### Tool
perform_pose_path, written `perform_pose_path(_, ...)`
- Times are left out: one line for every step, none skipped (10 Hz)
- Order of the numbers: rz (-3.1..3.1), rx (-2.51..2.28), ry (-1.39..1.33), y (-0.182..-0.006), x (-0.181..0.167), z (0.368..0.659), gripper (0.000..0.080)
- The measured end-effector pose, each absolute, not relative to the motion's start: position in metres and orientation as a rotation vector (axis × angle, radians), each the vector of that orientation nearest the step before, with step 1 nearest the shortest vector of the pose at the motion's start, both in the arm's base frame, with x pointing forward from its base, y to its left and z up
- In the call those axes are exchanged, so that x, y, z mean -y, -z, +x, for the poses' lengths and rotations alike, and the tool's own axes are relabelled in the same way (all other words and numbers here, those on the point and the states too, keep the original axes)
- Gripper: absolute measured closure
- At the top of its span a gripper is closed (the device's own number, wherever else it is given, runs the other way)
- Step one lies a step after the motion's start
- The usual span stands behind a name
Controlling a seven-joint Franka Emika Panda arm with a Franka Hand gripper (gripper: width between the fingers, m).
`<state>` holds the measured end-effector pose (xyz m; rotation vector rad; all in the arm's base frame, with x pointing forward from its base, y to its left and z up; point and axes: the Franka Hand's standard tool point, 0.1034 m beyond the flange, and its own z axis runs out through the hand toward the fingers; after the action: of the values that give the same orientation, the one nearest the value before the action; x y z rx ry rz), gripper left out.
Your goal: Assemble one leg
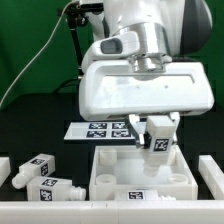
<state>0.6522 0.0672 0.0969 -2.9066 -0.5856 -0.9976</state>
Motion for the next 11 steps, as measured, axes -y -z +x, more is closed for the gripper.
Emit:
perform_pose_path(-2.899,0.584,1.003,-0.094,-0.069,0.651,0.0522)
perform_pose_path(-2.886,0.558,0.996,-0.093,-0.079,0.648,0.0522)
perform_pose_path(-2.870,0.550,0.987,-0.092,-0.093,0.642,0.0522)
perform_pose_path(-2.849,0.541,0.978,-0.095,-0.110,0.638,0.0522)
perform_pose_path(-2.838,0.546,0.978,-0.098,-0.117,0.638,0.0522)
perform_pose_path(-2.839,0.570,0.986,-0.101,-0.113,0.643,0.0522)
perform_pose_path(-2.840,0.567,0.983,-0.100,-0.113,0.642,0.0522)
perform_pose_path(-2.840,0.568,0.981,-0.099,-0.114,0.642,0.0522)
perform_pose_path(-2.841,0.562,0.978,-0.098,-0.112,0.641,0.0522)
perform_pose_path(-2.848,0.548,0.964,-0.094,-0.109,0.636,0.0522)
perform_pose_path(-2.853,0.548,0.951,-0.090,-0.108,0.630,0.0522)
